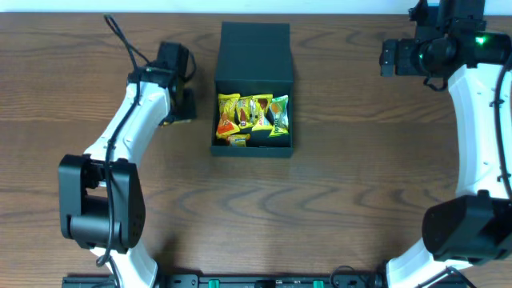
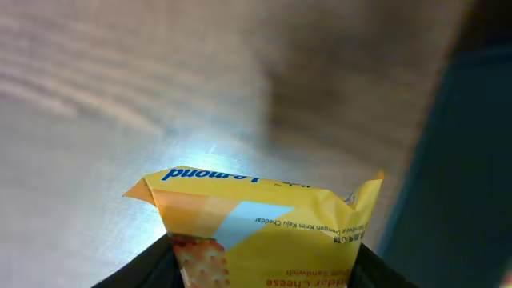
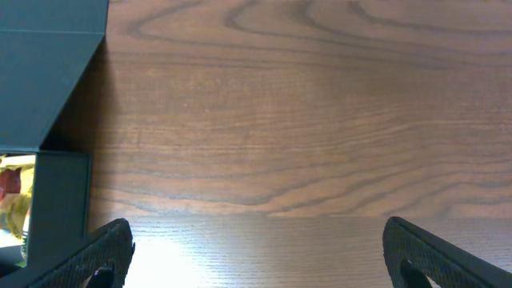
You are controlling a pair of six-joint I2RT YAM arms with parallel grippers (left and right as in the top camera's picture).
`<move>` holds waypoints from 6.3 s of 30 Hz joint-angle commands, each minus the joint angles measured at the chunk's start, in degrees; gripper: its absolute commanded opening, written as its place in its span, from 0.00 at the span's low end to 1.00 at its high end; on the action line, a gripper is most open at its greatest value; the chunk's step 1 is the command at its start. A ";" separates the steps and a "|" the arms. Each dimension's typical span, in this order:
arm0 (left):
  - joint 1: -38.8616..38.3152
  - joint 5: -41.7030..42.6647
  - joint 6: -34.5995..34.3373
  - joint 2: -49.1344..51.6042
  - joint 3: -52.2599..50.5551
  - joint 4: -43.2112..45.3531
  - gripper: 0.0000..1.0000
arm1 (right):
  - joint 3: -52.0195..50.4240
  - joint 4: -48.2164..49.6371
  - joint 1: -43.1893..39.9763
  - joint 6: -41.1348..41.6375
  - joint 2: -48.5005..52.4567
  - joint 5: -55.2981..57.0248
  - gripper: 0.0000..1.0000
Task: Pack container
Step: 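Lift the Le Mond packet with the left gripper and carry it into the box, then lower the packet into the box and open the left gripper, then raise both grippers to the box lid's back edge, then grip the lid with both grippers and fold it forward over the box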
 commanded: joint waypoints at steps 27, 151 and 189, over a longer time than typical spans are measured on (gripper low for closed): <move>-25.42 4.44 -1.09 1.29 7.89 1.25 0.42 | -0.22 -1.33 -0.24 0.92 0.42 -0.37 0.99; -0.20 16.39 1.09 -6.27 11.15 -9.35 0.86 | 0.07 1.51 17.40 8.68 9.44 -18.53 0.79; 8.74 36.15 -24.24 33.83 32.39 20.20 0.06 | 0.17 44.63 7.15 38.93 37.77 -43.45 0.02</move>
